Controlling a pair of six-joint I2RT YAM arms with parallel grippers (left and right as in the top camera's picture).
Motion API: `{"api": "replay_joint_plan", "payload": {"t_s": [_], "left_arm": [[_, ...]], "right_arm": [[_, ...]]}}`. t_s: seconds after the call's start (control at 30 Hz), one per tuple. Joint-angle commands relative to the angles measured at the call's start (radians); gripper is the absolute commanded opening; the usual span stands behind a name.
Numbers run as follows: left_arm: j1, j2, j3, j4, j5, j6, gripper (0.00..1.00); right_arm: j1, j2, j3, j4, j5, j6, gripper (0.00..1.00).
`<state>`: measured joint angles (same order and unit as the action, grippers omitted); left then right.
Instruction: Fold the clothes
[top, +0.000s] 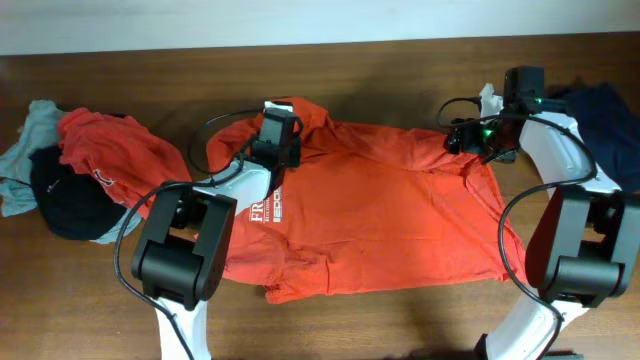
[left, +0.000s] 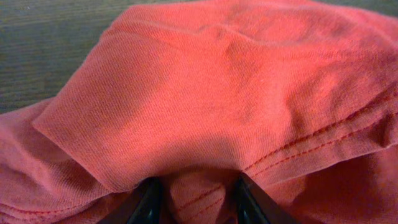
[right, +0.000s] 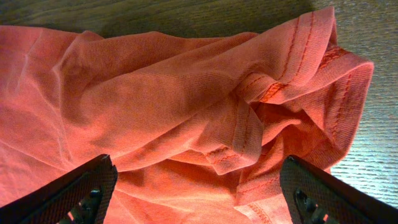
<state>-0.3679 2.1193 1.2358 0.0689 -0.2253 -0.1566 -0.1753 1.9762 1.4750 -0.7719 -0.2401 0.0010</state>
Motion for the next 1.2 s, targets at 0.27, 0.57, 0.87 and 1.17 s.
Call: {"api": "replay_joint_plan", "payload": {"t_s": [0.27,0.57,0.87,1.17], "left_arm": [[0.000,0.012,0.005,0.013,0.027,-0.015,0.39],[0.000,0.012,0.005,0.011,0.026,-0.015,0.14],[0.000,-0.009,0.047,-0.028,0.026,-0.014,0.01],[0.000,-0.096,0.218,-0.181,0.026,-0.014,0.01]], "right_arm": [[0.005,0.058,-0.006,0.021,0.005,0.035,0.81],[0.006,0.090,-0.006,0.071,-0.043,0.042,0.28],[0.006,0.072,0.025,0.042,-0.047,0.041,0.04],[0.006,0.004,0.190,-0.109,-0.048,0.036,0.03]]}}
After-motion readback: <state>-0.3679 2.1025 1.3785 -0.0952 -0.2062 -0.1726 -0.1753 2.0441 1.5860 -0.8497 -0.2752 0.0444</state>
